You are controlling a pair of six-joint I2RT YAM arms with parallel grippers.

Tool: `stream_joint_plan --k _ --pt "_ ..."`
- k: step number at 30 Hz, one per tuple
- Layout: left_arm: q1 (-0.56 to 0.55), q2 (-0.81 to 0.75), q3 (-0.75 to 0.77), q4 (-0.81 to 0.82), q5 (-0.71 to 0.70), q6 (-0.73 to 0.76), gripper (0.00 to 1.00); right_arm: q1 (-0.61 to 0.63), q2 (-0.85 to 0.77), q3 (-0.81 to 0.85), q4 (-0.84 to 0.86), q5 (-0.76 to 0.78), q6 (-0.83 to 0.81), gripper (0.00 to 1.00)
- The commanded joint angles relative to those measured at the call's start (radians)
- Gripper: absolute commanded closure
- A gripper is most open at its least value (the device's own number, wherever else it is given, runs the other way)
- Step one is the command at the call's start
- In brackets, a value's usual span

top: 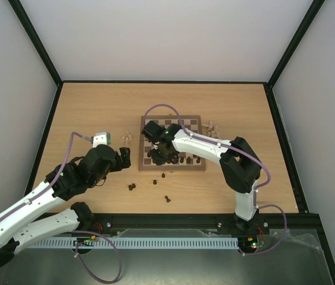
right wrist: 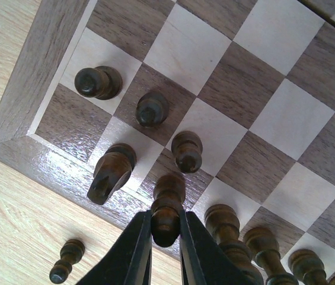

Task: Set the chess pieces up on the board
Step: Place the chess piece on the chessboard, then pick up the chess piece at the center of the board.

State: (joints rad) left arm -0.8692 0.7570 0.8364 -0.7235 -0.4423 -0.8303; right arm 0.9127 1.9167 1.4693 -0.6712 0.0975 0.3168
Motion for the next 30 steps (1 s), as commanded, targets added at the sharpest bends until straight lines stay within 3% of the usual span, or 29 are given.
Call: stream_joint_plan --k 1,20,25,30 --pt "0.005 0.001 -0.011 0.005 -0.004 0.008 0.01 0.000 -0.009 -0.020 -0.027 -0.006 -0.003 0.86" --pt "0.009 0.012 0.000 0.011 0.000 0.011 0.01 -0.001 -0.120 0.045 -0.071 0.047 0.001 0.70" --pt "0.010 0.027 0.007 0.014 -0.001 0.017 0.01 -0.001 -0.262 0.007 -0.028 0.069 0.030 0.57" --pt "0.009 0.031 0.011 0.009 0.004 0.019 0.01 -0.001 -0.436 -0.097 0.032 0.047 0.056 0.34"
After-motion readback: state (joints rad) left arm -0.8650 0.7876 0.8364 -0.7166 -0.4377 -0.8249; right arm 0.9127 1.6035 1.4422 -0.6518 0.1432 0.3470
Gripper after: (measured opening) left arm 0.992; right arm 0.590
